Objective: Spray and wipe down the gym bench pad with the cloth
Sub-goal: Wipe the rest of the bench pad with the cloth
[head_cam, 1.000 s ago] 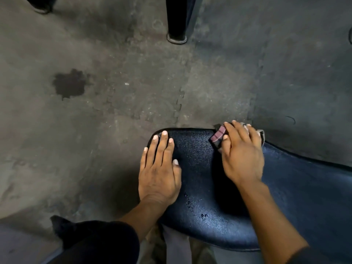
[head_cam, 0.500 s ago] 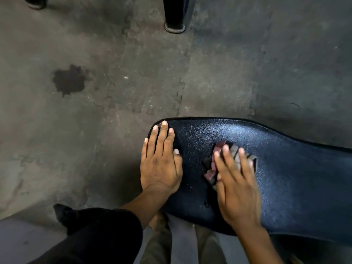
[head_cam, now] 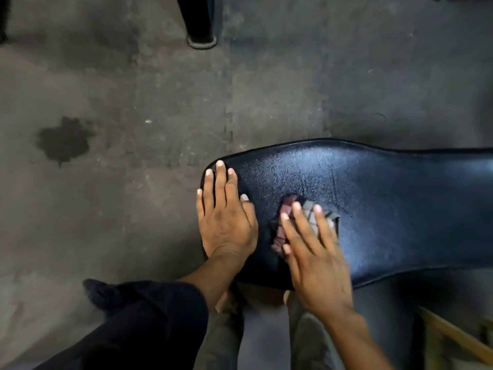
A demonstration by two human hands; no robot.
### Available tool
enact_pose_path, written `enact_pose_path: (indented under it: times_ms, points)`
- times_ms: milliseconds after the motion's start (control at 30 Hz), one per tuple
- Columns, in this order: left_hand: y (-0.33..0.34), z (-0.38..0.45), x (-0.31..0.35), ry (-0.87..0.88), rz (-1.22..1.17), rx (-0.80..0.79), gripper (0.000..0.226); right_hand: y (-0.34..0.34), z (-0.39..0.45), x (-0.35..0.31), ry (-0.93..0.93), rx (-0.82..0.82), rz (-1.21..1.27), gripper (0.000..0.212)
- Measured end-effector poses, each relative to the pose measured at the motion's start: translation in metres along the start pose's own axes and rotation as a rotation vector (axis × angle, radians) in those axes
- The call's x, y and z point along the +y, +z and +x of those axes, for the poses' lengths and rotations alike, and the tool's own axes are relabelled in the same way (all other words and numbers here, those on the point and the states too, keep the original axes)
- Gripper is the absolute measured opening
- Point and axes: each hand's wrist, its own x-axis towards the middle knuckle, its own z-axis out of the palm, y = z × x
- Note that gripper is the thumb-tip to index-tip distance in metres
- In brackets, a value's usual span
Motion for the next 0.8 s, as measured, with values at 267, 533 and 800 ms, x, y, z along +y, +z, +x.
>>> enact_pose_path:
  times_ms: [267,533,800]
  points:
    - [0.005,-0.002,-0.004,0.034,-0.039,0.059,0.062,0.000,0.008,-0.034,0.528,0.183,0.104,0.060]
    - [0.008,-0.002,-0.005,0.059,-0.025,0.098,0.062,0.046,-0.068,-0.075,0.208,0.155,0.060,0.067]
    - [0.007,-0.005,-0.004,0.071,-0.060,0.074,0.063,0.029,-0.073,-0.011,0.710,0.440,0.239,0.050]
